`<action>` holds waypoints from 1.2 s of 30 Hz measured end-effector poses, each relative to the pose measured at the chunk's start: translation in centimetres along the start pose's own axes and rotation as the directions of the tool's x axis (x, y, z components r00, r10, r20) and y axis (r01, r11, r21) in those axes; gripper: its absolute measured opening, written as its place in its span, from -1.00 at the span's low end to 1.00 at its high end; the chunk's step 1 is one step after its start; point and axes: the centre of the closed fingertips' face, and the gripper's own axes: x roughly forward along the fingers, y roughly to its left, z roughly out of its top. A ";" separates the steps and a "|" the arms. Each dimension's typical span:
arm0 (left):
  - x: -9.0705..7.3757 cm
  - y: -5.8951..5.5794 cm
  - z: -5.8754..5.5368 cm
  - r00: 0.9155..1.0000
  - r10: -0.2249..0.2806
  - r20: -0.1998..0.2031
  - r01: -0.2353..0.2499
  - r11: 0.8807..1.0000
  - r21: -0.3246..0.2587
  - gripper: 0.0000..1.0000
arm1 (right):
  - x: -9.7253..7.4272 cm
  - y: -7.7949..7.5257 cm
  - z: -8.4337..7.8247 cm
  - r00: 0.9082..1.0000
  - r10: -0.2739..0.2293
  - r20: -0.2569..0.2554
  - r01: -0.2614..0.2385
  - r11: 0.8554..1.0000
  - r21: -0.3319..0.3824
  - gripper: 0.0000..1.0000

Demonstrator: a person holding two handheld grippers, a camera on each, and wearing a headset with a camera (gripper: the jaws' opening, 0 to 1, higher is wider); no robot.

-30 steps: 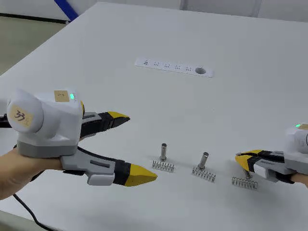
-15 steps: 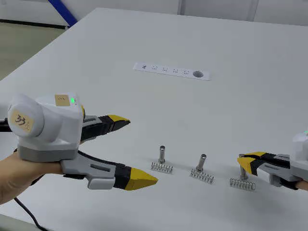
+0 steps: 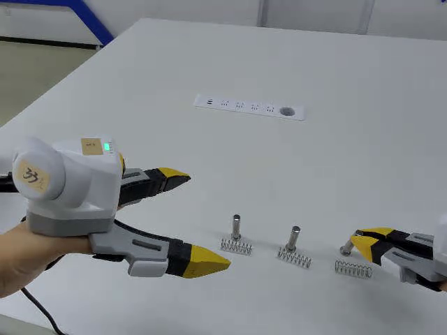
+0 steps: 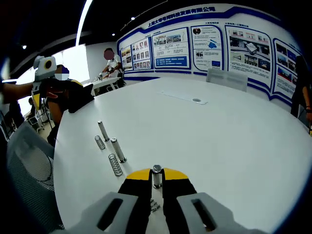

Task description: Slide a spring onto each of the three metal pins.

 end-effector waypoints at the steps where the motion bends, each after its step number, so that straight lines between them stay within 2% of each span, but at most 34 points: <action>1: 0.0 0.0 0.0 1.000 0.001 0.001 -0.001 1.000 0.000 0.80 | -0.1 0.1 0.0 1.000 -0.002 -0.003 0.002 1.000 -0.011 -0.84; 11: 0.2 -0.3 0.0 1.000 -0.002 -0.001 0.002 1.000 -0.001 0.80 | -0.2 1.0 -0.3 0.998 0.016 -0.060 -0.020 0.998 -0.055 -0.84; 20: 0.2 -0.6 -0.2 1.000 -0.007 -0.005 0.007 1.000 0.000 0.81 | -0.1 0.7 -0.5 0.996 0.011 -0.086 -0.016 0.998 -0.064 -0.83; 24: 0.1 -0.5 -0.6 1.000 -0.001 -0.016 0.001 1.000 -0.001 0.81 | 0.1 0.6 -0.6 0.995 0.001 -0.101 -0.009 0.997 -0.077 -0.83; 28: -0.2 -0.5 -0.6 1.000 0.000 -0.013 0.000 1.000 -0.004 0.81 | 0.1 0.7 -0.8 0.993 0.000 -0.115 -0.008 0.998 -0.064 -0.82; 32: -0.3 -0.3 -0.8 1.000 0.007 -0.017 -0.007 1.000 -0.006 0.81 | -0.1 0.5 -0.9 0.993 -0.010 -0.121 0.002 0.998 -0.064 -0.76; 34: -0.3 -0.3 -0.8 1.000 0.006 -0.015 -0.006 1.000 -0.010 0.81 | -0.5 0.4 -0.7 0.994 -0.010 -0.110 0.003 0.998 -0.057 -0.64; 36: -0.3 -0.3 -0.7 1.000 0.006 -0.012 -0.006 1.000 -0.010 0.81 | -0.8 0.5 -0.4 0.995 0.001 -0.096 -0.005 0.999 -0.040 -0.63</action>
